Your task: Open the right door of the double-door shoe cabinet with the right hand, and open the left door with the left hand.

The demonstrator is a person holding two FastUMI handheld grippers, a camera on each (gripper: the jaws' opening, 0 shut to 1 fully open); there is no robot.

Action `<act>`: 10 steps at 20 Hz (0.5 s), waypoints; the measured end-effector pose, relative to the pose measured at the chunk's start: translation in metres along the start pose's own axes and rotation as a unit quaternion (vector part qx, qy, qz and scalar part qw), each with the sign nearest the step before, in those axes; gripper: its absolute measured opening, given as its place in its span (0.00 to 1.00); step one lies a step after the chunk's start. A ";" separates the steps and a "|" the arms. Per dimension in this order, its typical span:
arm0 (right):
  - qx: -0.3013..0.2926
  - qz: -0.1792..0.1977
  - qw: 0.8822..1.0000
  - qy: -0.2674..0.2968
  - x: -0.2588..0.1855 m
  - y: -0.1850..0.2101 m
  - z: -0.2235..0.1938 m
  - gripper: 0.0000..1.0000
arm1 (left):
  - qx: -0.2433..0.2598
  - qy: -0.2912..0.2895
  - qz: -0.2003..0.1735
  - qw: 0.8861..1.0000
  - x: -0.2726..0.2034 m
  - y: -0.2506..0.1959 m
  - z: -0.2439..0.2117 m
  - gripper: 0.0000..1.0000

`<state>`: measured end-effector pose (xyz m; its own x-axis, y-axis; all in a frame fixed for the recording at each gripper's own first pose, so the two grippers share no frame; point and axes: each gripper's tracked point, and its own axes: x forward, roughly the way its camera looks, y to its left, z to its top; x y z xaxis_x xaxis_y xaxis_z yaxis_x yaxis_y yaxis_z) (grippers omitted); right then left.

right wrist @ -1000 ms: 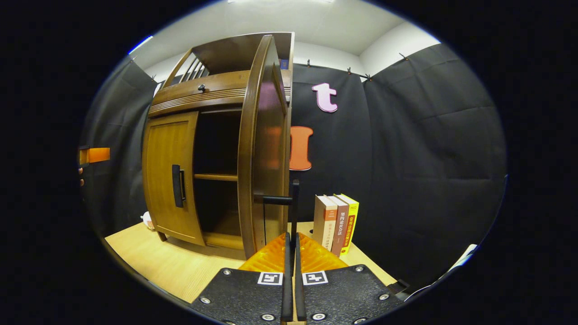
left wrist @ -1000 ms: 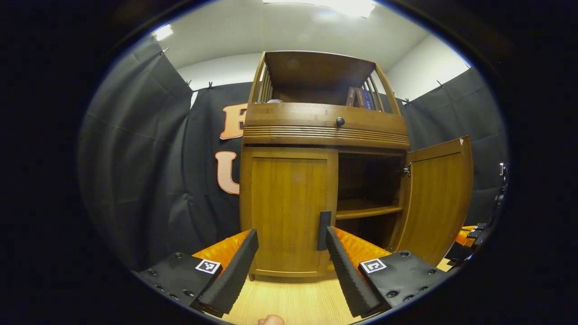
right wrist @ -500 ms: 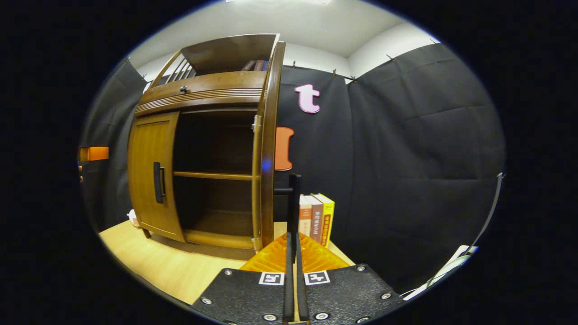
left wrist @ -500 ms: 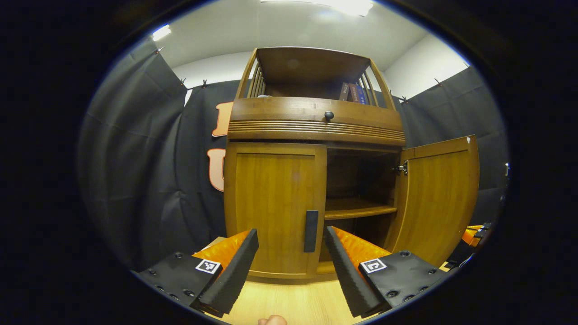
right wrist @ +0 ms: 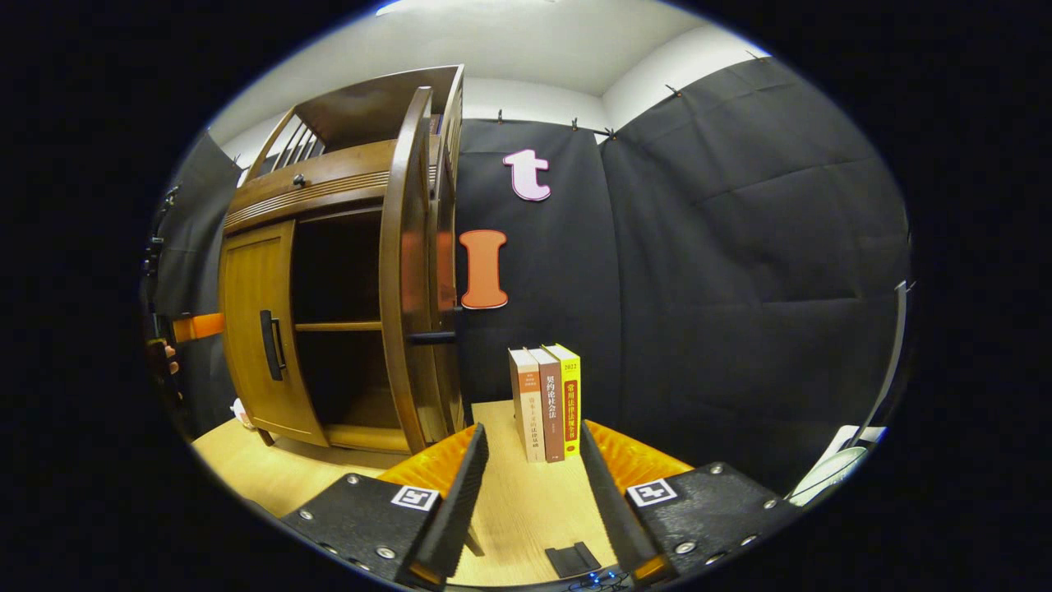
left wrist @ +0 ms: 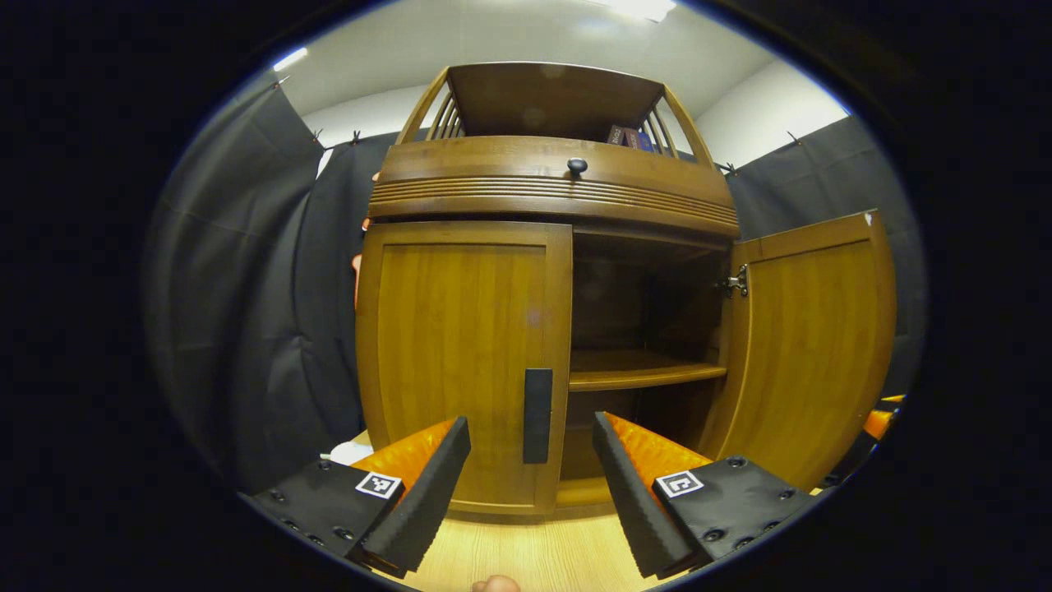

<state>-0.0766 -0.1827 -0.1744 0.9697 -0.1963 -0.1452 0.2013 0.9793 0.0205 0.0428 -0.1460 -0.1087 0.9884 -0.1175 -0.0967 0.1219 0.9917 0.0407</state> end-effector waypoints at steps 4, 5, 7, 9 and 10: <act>0.002 -0.011 1.000 -0.004 0.006 -0.008 0.000 0.90 | 0.017 -0.001 0.004 1.000 0.042 -0.001 -0.020 0.99; 0.004 -0.012 1.000 -0.003 0.008 -0.009 -0.001 0.93 | 0.015 0.002 0.000 1.000 0.050 -0.003 -0.026 0.99; 0.004 -0.015 1.000 -0.004 0.010 -0.011 -0.003 0.98 | 0.021 0.004 0.003 1.000 0.064 -0.003 -0.035 0.99; 0.001 -0.020 1.000 -0.005 0.013 -0.013 -0.003 0.92 | 0.022 0.010 0.002 1.000 0.079 -0.005 -0.044 0.99; 0.001 -0.024 1.000 -0.006 0.014 -0.015 -0.003 0.92 | 0.018 0.016 0.002 1.000 0.086 -0.006 -0.050 0.99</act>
<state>-0.0667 -0.2000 -0.1797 0.9608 -0.2429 -0.1336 0.2471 0.9689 0.0157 0.1230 -0.1596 -0.1671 0.9855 -0.1115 -0.1277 0.1218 0.9896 0.0759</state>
